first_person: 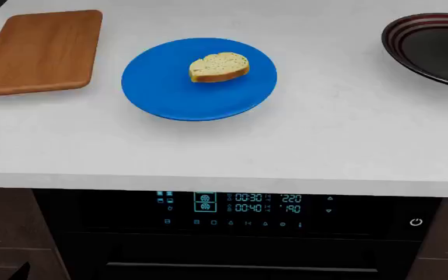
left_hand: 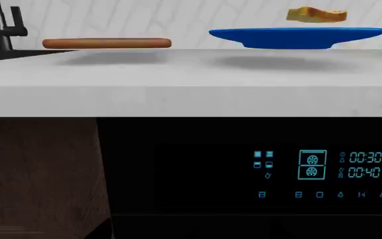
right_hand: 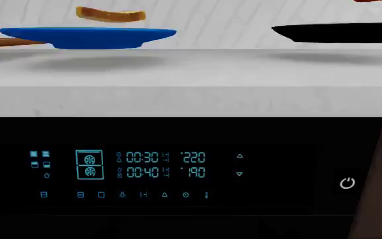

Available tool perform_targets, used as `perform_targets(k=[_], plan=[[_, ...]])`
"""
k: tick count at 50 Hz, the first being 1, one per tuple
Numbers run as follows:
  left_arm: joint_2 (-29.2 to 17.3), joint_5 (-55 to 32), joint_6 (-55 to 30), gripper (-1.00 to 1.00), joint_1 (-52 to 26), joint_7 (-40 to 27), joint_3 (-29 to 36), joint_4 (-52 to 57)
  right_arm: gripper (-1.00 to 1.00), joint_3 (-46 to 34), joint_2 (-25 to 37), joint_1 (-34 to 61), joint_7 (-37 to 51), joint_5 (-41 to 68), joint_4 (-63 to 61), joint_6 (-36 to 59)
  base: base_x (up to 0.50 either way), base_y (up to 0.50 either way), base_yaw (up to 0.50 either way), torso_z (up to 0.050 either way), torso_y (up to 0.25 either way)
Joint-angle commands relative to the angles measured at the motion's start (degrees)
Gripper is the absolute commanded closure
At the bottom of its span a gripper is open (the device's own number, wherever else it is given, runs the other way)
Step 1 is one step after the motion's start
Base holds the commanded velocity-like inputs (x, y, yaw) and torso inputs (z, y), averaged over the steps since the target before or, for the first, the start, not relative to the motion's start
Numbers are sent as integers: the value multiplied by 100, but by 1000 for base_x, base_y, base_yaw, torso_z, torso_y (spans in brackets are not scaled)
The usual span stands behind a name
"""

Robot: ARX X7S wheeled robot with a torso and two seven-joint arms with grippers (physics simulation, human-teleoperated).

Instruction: Place all breads on the cutting board.

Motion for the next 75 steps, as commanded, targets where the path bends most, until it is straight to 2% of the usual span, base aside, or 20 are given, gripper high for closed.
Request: perform_targets(k=[1,25,66,75], plan=[[-70,-70,-9,-100,0,-76,76,9,-100,-123,99,-1,123,99,-4,1,0,0,0,0,0],[-406,-425,152,-100,54,-392,435,73,-100,-458,371,-19,498,333,-83,-21,0,0,0,1,0],[-668,-649,224,-100,61,-662,763,105,-100,-806,651,0,839,456,-61,-149,0,0,0,50,0],[-705,-706,213,-100,42,-721,798,111,-100,-800,673,0,982,485,-76,-150,0,0,0,2,0]])
